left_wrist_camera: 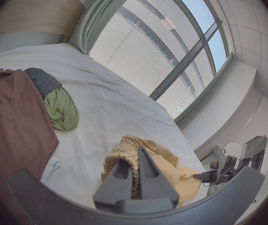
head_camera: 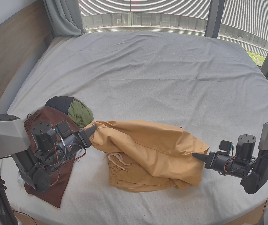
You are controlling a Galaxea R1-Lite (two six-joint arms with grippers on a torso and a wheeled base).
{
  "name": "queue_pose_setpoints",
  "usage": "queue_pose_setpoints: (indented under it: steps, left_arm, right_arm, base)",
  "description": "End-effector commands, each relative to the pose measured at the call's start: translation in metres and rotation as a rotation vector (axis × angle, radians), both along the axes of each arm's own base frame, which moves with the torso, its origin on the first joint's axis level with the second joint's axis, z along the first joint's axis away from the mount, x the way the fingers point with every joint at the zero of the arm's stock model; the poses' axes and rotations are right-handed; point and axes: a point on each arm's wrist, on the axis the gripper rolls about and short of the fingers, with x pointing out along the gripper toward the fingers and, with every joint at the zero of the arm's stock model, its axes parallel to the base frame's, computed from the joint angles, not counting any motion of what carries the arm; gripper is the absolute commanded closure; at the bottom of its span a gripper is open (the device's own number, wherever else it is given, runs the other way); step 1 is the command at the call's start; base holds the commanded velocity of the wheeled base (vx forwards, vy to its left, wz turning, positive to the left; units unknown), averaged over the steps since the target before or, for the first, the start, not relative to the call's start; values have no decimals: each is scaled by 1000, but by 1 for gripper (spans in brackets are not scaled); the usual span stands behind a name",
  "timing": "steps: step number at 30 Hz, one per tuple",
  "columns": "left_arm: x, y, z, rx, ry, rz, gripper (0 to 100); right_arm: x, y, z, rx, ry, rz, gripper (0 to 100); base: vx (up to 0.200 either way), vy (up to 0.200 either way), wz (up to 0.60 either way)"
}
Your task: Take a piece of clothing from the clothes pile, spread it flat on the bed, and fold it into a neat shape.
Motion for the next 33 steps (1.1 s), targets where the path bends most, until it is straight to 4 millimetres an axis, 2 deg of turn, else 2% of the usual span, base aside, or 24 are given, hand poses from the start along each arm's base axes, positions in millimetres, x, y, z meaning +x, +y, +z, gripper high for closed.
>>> queue_pose_setpoints:
  steps: [1, 10, 13, 14, 19, 24, 33]
  left_arm:
    - [1, 0, 1, -3, -7, 2, 100]
    - [1, 0, 1, -3, -7, 2, 100]
    - [1, 1, 1, -3, -7, 3, 100]
    - [1, 0, 1, -3, -8, 2, 100]
    - [2, 0, 2, -4, -13, 2, 100]
    - [2, 0, 2, -4, -13, 2, 100]
    - [2, 0, 2, -5, -14, 3, 100]
  right_arm:
    - [-10, -5, 32, 78, -72, 25, 100]
    - [-10, -3, 29, 100, -36, 42, 100]
    - [-8, -1, 16, 85, 7, 48, 100]
    - [-7, -1, 15, 84, 11, 46, 0]
    - [-6, 4, 10, 81, 22, 64, 0]
    - [2, 12, -3, 73, 50, 76, 0]
    - [9, 16, -9, 68, 50, 71, 0]
  base:
    - [0, 0, 0]
    - [0, 0, 0]
    - [0, 0, 0]
    - [0, 0, 0]
    - [0, 0, 0]
    - [0, 0, 0]
    - [0, 0, 0]
